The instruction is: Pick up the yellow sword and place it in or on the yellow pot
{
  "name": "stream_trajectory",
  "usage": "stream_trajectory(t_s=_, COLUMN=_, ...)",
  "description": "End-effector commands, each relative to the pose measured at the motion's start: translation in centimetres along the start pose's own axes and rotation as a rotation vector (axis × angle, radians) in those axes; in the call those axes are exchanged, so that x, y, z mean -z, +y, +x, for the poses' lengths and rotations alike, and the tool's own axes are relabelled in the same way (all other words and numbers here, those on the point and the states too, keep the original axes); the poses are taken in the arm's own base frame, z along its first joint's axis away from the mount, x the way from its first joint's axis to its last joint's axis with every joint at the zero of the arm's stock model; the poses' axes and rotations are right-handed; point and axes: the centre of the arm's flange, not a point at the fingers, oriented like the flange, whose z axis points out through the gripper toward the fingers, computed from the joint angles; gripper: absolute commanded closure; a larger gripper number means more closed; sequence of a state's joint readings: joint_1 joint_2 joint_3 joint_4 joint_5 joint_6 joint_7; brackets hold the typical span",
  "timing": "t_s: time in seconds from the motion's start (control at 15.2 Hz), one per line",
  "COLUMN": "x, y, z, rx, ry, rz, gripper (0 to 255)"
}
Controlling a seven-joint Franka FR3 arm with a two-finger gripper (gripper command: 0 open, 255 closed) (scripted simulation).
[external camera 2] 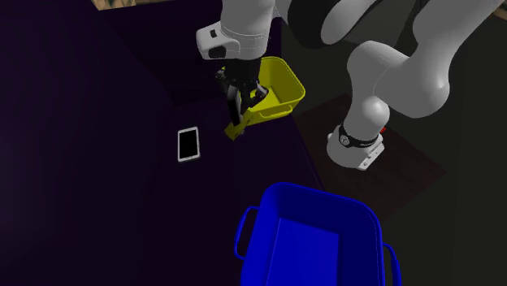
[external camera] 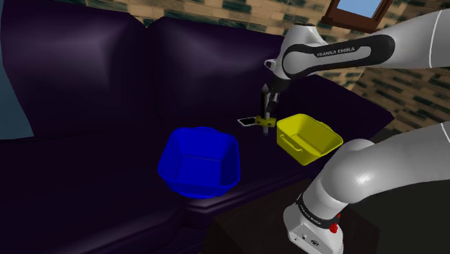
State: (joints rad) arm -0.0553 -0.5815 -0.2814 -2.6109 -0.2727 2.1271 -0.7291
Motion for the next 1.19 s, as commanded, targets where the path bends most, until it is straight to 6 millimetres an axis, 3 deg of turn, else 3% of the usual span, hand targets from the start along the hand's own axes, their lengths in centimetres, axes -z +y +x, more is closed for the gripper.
stream_trajectory(t_s=0.0, x=-0.1, y=0.6, z=-2.6, rx=0.002, ry=0.000, rz=0.000, gripper=255)
stream_trajectory(t_s=0.46, x=-0.2, y=2.8, z=-11.5, rx=0.002, ry=0.000, rz=0.000, gripper=255)
stream_trajectory(t_s=0.53, x=-0.1, y=2.6, z=-10.3, rx=0.000, ry=0.000, rz=0.000, gripper=255)
stream_trajectory(t_s=0.59, x=-0.1, y=2.6, z=-10.3, rx=0.000, ry=0.000, rz=0.000, gripper=0)
stream_trajectory(t_s=1.12, x=-7.1, y=2.9, z=-8.9, rx=-0.346, ry=0.516, rz=0.040, gripper=0)
